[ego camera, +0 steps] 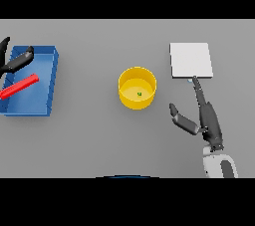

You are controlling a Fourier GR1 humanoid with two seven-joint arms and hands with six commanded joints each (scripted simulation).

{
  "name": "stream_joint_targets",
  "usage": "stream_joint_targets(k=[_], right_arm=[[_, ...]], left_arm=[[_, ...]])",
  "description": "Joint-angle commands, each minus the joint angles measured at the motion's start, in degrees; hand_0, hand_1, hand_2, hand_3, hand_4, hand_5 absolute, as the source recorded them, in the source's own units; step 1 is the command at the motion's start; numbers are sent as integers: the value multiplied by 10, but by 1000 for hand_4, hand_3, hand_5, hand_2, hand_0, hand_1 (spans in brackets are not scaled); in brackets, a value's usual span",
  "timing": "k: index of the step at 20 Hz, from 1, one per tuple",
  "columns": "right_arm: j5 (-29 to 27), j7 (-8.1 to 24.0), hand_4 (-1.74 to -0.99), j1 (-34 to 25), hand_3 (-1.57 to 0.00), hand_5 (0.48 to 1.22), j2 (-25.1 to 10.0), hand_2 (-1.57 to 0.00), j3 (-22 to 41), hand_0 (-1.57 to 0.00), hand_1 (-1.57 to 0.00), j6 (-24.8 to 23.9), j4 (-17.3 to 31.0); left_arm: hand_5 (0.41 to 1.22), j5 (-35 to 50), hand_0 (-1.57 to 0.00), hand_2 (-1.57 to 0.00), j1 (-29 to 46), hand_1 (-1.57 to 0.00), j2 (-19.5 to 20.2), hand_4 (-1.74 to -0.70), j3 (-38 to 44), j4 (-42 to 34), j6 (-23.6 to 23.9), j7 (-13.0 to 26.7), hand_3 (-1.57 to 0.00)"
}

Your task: Pick up the red beaker and tilt it to pour out 1 green nut into yellow bowl. Pick up the yellow bowl and place it on the metallic measuring scale.

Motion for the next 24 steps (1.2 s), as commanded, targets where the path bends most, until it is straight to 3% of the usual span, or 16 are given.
stream_joint_targets(k=[1,3,7,10,14,24], right_arm=[[8,9,-1198,-7,1,662,5,1,7,1,1,-1,-2],[5,-7,-1162,-24,1,694,-7,1,17,1,1,26,5],[36,4,-1234,-84,1,707,-61,1,36,1,1,77,27],[98,37,-1278,-137,1,683,-103,1,68,1,1,104,36],[181,33,-1276,-214,1,668,-150,1,126,1,1,146,64],[231,-23,-1269,-349,1,683,-166,1,204,1,1,236,175]], left_arm=[[671,0,-50,-41,-2,-41,-1,-786,3,6,1,-8,-39],[679,1,-32,-26,-3,-26,-3,-780,4,1,5,-12,-24],[704,2,-12,-10,-2,-10,-10,-786,1,8,6,-11,-9],[710,0,-6,-5,-4,-5,-11,-794,-2,5,8,-5,-4],[712,1,-2,-1,-6,-1,-11,-793,-1,10,4,-8,-1],[717,-4,1,1,-13,1,-21,-796,-7,20,3,-15,1]])
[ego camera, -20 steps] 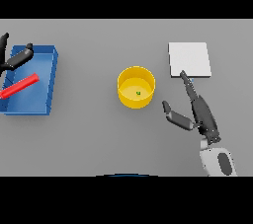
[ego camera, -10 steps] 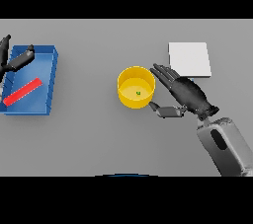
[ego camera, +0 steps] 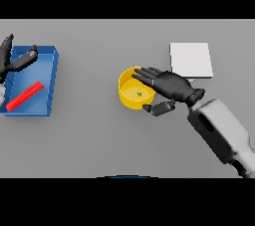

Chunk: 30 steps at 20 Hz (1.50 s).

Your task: Pick up the red beaker and tilt it to pour out 1 green nut into yellow bowl. Pick up the yellow bowl and place it on the metallic measuring scale.

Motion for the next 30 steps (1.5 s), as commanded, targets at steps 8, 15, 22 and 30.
stream_joint_targets(k=[8,15,22,30], right_arm=[[15,-28,-1260,-57,1,679,24,1,42,1,1,38,83],[33,-20,-1306,-86,1,681,37,1,69,1,1,66,128],[52,-6,-1362,-101,-160,820,41,-133,89,-93,-107,77,139],[37,-8,-1649,-99,-1019,1154,30,-1261,96,-1292,-1274,122,131]], left_arm=[[733,2,1,1,-4,1,12,-796,3,-1,-12,-6,1],[736,2,1,1,0,1,10,-798,3,-1,-8,-3,1],[723,3,1,1,-10,1,6,-792,5,12,-16,-9,1],[727,5,1,1,4,1,16,-799,5,-15,-2,-2,1]])
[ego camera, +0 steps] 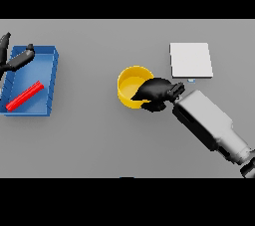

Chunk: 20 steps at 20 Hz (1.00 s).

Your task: Pick up the red beaker and tilt it to pour out 1 green nut into yellow bowl. Pick up the yellow bowl and place it on the metallic measuring scale.

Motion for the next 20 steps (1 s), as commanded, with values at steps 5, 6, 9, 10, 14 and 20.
stream_joint_targets(k=[5,6,9,10,14,20], right_arm=[[-9,-2,-1711,1,-1176,1199,-9,-1424,-1,-1480,-1474,-2,-7],[-10,-5,-1717,0,-1181,1203,-15,-1453,-2,-1498,-1493,-1,-12],[-30,8,-1729,0,-1192,1212,-25,-1490,-16,-1534,-1531,18,-48],[-36,17,-1731,-5,-1268,1214,-31,-1470,-23,-1541,-1539,28,-62],[-51,51,-1728,-23,-1348,1218,-58,-1529,-49,-1559,-1558,62,-112],[-70,91,-1720,-15,-1248,1219,-83,-1560,-76,-1568,-1568,88,-164]], left_arm=[[724,7,1,1,0,1,12,-806,6,-10,-6,0,1],[725,5,1,1,-1,1,9,-805,4,-10,-3,5,1],[724,3,1,1,2,1,4,-801,0,-11,0,6,1],[723,4,1,1,3,1,8,-801,3,-11,1,6,1],[719,5,1,1,-4,1,8,-798,4,-7,-4,8,1],[723,6,1,1,0,1,12,-805,4,-14,-6,5,1]])
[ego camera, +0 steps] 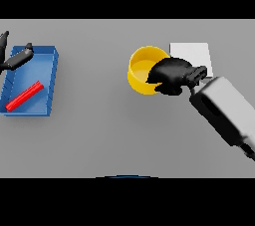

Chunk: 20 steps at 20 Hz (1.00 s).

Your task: Pick up the red beaker and tilt it to pour out 1 green nut into yellow bowl. Pick up the yellow bowl and place it on the metallic measuring scale.

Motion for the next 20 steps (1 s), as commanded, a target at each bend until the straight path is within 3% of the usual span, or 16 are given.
stream_joint_targets(k=[1,5,9,12,17,20], right_arm=[[2,-11,-1719,-3,-1243,1220,-10,-1562,-2,-1568,-1568,-3,-4],[11,-24,-1720,-23,-1325,1221,-43,-1567,-22,-1570,-1570,-24,11],[25,-40,-1720,-42,-1239,1221,-66,-1570,-41,-1571,-1571,-63,77],[21,-37,-1720,-50,-1211,1221,-69,-1570,-61,-1571,-1571,-80,133],[35,-61,-1720,-65,-1168,1221,-65,-1571,-67,-1571,-1571,-130,231],[41,-69,-1722,-75,-1227,1221,-61,-1571,-69,-1571,-1571,-149,288]], left_arm=[[723,-3,1,1,-1,1,2,-799,-1,0,0,0,1],[741,-1,1,1,8,1,10,-811,3,-10,6,-1,1],[735,-5,1,1,6,1,13,-804,-2,-28,13,24,1],[750,-6,1,1,1,1,13,-818,-3,-30,13,41,1],[774,-4,1,1,13,1,23,-829,-2,-44,14,43,1],[763,-7,1,1,11,1,22,-819,-4,-41,17,53,1]])
